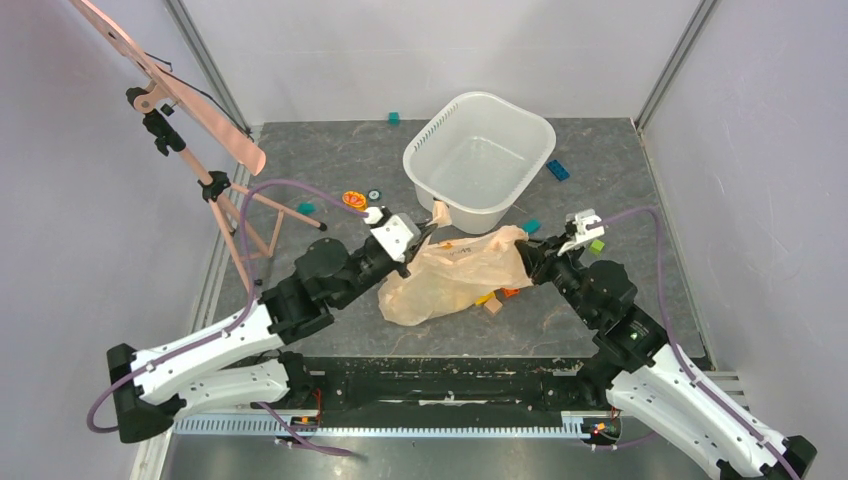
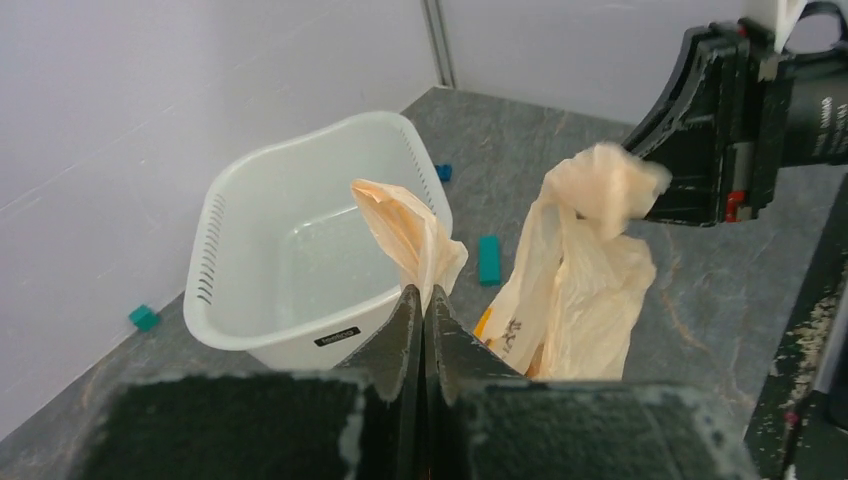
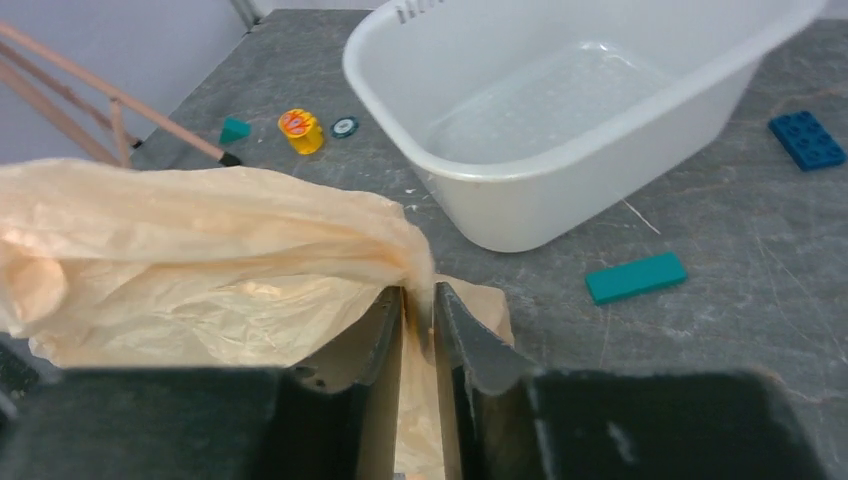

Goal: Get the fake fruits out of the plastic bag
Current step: Untie the plastic bag at the center of the board.

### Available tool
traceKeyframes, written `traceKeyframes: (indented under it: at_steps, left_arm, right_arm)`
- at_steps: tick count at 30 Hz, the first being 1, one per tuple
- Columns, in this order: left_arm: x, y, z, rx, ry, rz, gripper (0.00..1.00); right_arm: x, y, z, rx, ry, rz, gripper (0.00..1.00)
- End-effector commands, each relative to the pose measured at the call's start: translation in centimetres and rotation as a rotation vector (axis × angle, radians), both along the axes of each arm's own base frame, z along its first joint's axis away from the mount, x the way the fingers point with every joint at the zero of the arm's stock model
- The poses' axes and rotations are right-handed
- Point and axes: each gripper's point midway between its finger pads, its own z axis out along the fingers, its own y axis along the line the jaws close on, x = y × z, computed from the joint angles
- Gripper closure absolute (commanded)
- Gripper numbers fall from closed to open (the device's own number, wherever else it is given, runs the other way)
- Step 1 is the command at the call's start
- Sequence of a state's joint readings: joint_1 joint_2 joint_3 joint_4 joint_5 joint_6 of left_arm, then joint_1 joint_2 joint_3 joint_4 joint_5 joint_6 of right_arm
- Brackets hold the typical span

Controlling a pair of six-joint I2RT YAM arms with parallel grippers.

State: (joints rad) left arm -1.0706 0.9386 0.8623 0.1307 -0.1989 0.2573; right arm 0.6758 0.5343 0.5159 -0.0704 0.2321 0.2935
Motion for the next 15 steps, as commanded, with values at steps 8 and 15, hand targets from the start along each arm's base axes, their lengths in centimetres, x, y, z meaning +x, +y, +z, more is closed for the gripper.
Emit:
traceKeyframes:
  at_steps: [8, 15]
  left_arm:
    - [-1.7, -0.1, -0.4, -0.115, 0.070, -0.095, 0.98]
    - [-2.0, 0.2, 0.0, -0.125, 0.059, -0.104, 0.98]
  right_arm:
    - [-3.2, 4.9, 4.2, -0.243, -0.547, 0.414, 0.37]
    - [-2.0, 6.5, 6.1, -0.295, -0.610, 0.452, 0.26]
